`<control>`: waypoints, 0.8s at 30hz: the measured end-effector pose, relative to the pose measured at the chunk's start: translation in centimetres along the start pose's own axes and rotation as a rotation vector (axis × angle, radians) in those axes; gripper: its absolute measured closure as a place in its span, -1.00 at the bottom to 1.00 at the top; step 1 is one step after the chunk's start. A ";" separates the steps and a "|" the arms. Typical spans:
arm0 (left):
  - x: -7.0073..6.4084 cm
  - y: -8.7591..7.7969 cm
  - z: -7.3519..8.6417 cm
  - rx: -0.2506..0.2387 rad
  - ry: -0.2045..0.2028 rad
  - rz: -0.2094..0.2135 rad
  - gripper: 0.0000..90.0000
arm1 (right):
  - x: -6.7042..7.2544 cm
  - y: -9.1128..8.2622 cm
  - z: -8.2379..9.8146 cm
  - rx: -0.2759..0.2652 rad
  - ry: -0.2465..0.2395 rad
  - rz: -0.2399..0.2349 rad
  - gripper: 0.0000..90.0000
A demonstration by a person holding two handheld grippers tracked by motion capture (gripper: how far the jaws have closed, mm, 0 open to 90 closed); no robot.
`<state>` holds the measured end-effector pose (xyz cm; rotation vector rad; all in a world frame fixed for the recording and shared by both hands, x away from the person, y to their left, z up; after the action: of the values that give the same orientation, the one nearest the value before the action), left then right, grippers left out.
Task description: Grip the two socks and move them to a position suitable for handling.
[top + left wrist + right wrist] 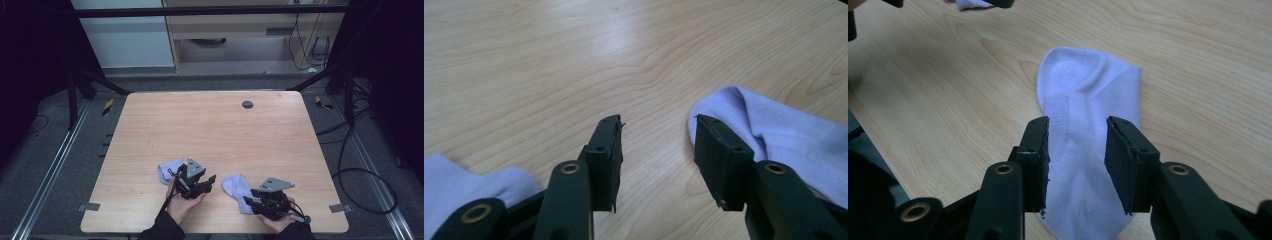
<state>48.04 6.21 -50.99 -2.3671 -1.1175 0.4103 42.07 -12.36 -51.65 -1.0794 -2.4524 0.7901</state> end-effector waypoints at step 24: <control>-2.4 4.4 1.2 0.079 0.009 0.023 0.36 | 1.3 1.2 1.6 0.075 -0.028 -0.044 0.44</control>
<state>48.79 2.30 -54.20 -2.3125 -1.0513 0.4436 41.10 -11.29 -53.59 -0.9906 -2.4397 0.8811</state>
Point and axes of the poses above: each handheld gripper's, and its own axes: y roughly forward along the jaws, z roughly out of its underside, x roughly to its left, the point moved 7 cm from there along y, roughly forward along the jaws, and after that the axes turned 4 degrees about -x, right-handed, at the moved point
